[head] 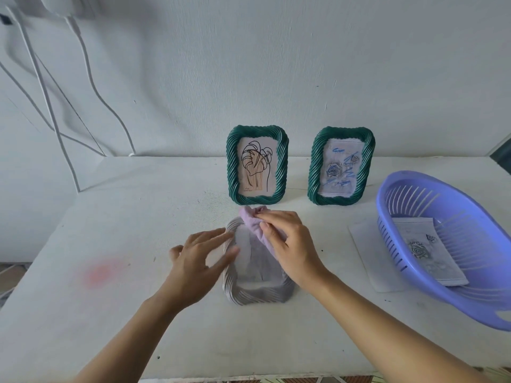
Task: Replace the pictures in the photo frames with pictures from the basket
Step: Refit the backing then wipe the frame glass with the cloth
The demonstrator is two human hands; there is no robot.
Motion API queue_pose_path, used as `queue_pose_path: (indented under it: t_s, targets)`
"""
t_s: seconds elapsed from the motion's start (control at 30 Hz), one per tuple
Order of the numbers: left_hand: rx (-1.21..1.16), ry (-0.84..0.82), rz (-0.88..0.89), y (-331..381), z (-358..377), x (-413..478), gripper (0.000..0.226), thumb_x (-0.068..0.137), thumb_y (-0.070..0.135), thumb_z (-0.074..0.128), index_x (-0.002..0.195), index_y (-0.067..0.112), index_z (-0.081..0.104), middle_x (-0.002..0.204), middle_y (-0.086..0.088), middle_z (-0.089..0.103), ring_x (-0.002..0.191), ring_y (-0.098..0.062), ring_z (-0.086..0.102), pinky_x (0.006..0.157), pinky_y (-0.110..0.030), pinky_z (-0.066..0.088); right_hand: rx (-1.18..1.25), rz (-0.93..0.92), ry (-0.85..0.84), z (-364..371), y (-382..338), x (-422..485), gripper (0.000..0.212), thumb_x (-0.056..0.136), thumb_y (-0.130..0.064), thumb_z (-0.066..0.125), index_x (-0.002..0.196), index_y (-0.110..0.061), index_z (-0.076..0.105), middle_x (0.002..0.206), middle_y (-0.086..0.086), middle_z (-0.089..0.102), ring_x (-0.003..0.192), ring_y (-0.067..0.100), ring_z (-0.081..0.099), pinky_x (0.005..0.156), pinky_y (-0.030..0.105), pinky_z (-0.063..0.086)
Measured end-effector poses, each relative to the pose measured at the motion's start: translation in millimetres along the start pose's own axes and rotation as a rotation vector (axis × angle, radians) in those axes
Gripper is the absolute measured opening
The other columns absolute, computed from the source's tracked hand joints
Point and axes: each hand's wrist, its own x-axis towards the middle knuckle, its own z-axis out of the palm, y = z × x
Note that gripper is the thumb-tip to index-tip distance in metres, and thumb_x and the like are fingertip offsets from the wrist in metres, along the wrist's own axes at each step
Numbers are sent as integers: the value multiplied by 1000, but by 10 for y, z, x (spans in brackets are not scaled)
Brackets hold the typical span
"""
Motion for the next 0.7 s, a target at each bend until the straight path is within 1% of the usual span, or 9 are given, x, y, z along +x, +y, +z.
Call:
queue_pose_path:
  t_s: [0.07, 0.1, 0.17, 0.23, 0.33, 0.43, 0.5, 0.6, 0.7]
  targets:
    - [-360, 90, -84, 264, -110, 24, 54, 92, 73, 38, 113, 36, 71, 117, 24, 68, 113, 0, 60, 98, -35, 48, 83, 15, 43, -13, -113, 0, 26, 99, -16, 58, 123, -17, 69, 121, -9, 67, 117, 6, 54, 100, 29, 46]
    - [-559, 80, -123, 406, -173, 34, 47, 96, 63, 43, 105, 28, 74, 107, 14, 74, 102, -4, 66, 87, -25, 53, 106, 9, 49, -7, -168, 1, 26, 99, -17, 59, 123, -17, 69, 122, -9, 67, 119, 5, 53, 101, 28, 45]
    - [-770, 79, -167, 641, -290, 56, 38, 99, 43, 48, 100, 16, 75, 95, 1, 77, 89, -11, 71, 65, -9, 49, 129, 8, 36, 22, -262, -1, 27, 97, -23, 61, 122, -17, 70, 124, -9, 65, 122, 6, 51, 103, 25, 43]
    - [-823, 119, -164, 738, -334, 71, 34, 100, 34, 52, 97, 9, 74, 89, -3, 77, 81, -12, 73, 58, -7, 46, 146, 15, 13, 53, -329, -16, 32, 94, -30, 63, 122, -17, 69, 126, -9, 62, 125, 7, 49, 105, 21, 41]
    - [-817, 160, -191, 686, -297, 77, 21, 99, 21, 58, 97, 7, 73, 83, -2, 77, 75, -12, 74, 56, -6, 45, 163, 32, -32, 79, -347, -53, 33, 93, -29, 67, 125, -21, 68, 132, -12, 59, 130, 9, 46, 107, 22, 40]
    - [-829, 146, -215, 597, -253, 56, 19, 101, 10, 53, 98, 9, 72, 81, 2, 76, 69, -6, 71, 55, -6, 44, 246, 113, -63, 59, -299, -102, 28, 97, -28, 62, 122, -20, 70, 134, -14, 57, 130, 9, 47, 102, 22, 44]
    - [-856, 108, -227, 566, -224, 37, 22, 104, 12, 48, 101, 12, 70, 84, 3, 75, 72, -7, 68, 59, -10, 46, 241, 110, -33, 16, -231, -133, 22, 96, -17, 63, 117, -17, 72, 129, -10, 60, 124, 8, 54, 91, 21, 50]
    - [-905, 77, -283, 485, -185, 36, 23, 106, 22, 43, 106, 18, 66, 89, -1, 75, 79, -13, 68, 66, -26, 50, 251, 157, -15, -87, -121, -173, 29, 90, 0, 65, 112, -18, 74, 124, -10, 61, 114, 9, 61, 79, 25, 55]
    - [-919, 101, -330, 380, -193, 45, 21, 107, 27, 42, 108, 20, 62, 80, -2, 74, 70, -16, 66, 55, -28, 48, 210, 190, 4, -211, -12, -208, 30, 88, -1, 68, 109, -21, 74, 120, -11, 63, 104, 9, 64, 75, 26, 55]
